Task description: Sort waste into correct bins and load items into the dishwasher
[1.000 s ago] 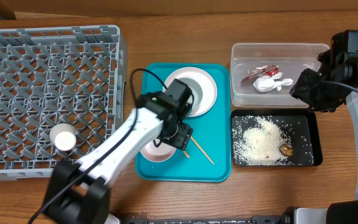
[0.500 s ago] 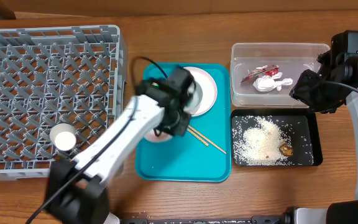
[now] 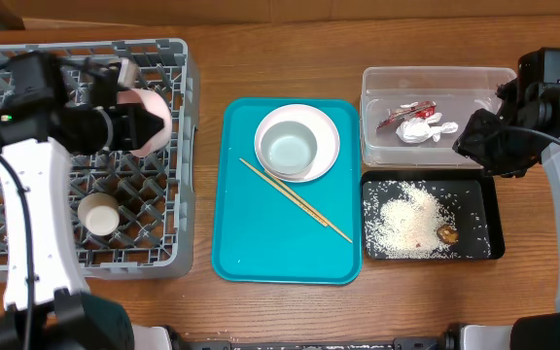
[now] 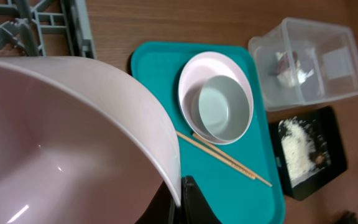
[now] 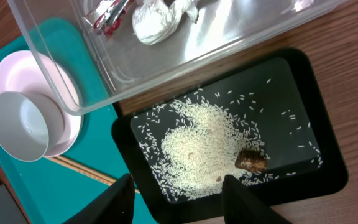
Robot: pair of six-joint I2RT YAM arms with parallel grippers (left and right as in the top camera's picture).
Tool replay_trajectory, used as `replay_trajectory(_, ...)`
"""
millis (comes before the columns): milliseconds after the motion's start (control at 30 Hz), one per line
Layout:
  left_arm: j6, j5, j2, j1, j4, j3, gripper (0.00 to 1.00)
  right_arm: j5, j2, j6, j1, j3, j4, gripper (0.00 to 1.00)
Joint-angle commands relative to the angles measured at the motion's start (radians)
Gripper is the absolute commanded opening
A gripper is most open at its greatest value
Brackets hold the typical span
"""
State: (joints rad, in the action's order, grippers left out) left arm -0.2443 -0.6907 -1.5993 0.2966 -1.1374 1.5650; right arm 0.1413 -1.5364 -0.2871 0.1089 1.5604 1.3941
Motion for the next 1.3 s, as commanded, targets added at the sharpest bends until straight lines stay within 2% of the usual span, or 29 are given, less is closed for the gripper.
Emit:
replay_trajectory(0, -0.201, -0.366, -0.121, 0.147, 0.002, 0.005, 0.04, -0.010, 0.008, 0.007, -0.002, 0.012, 0.004, 0.47)
replay_trajectory(100, -0.231, -0.509, -0.234, 0.241, 0.073, 0.005, 0.04, -0.010, 0.008, 0.007, -0.002, 0.012, 0.005, 0.47)
replay_trajectory(367, -0.227, -0.618, -0.401, 0.310, 0.213, 0.005, 0.04, -0.010, 0.008, 0.007, -0.002, 0.012, 0.005, 0.47)
replay_trajectory(567, -0.227, -0.607, -0.444, 0.341, 0.200, 0.005, 0.04, -0.010, 0.008, 0.007, -0.002, 0.012, 0.007, 0.47)
replay_trajectory(700, -0.228, -0.607, -0.443, 0.417, 0.145, 0.005, 0.05, -0.010, 0.008, 0.007, -0.002, 0.012, 0.007, 0.47)
replay_trajectory(767, -0.227, -0.607, -0.443, 0.473, 0.102, 0.005, 0.12, -0.010, 0.008, 0.007, -0.002, 0.012, 0.007, 0.47)
replay_trajectory(800, -0.228, -0.607, -0.443, 0.505, 0.064, 0.005, 0.24, -0.010, 0.008, 0.007, -0.002, 0.012, 0.007, 0.47)
replay_trajectory(833, -0.227, -0.607, -0.443, 0.518, 0.044, 0.005, 0.42, -0.010, 0.008, 0.007, -0.002, 0.012, 0.007, 0.47)
replay_trajectory(900, -0.228, -0.608, -0.433, 0.548, -0.032, 0.005, 1.00, -0.010, 0.008, 0.008, -0.002, 0.012, 0.007, 0.47)
replay_trajectory(1167, -0.218, -0.502, -0.259, 0.517, -0.122, 0.005, 1.00, -0.010, 0.008, 0.008, -0.002, 0.012, 0.012, 0.47)
replay_trajectory(1267, -0.210, -0.494, -0.175, 0.463, -0.122, 0.005, 1.00, -0.011, 0.008, 0.008, -0.002, 0.012, 0.024, 0.51)
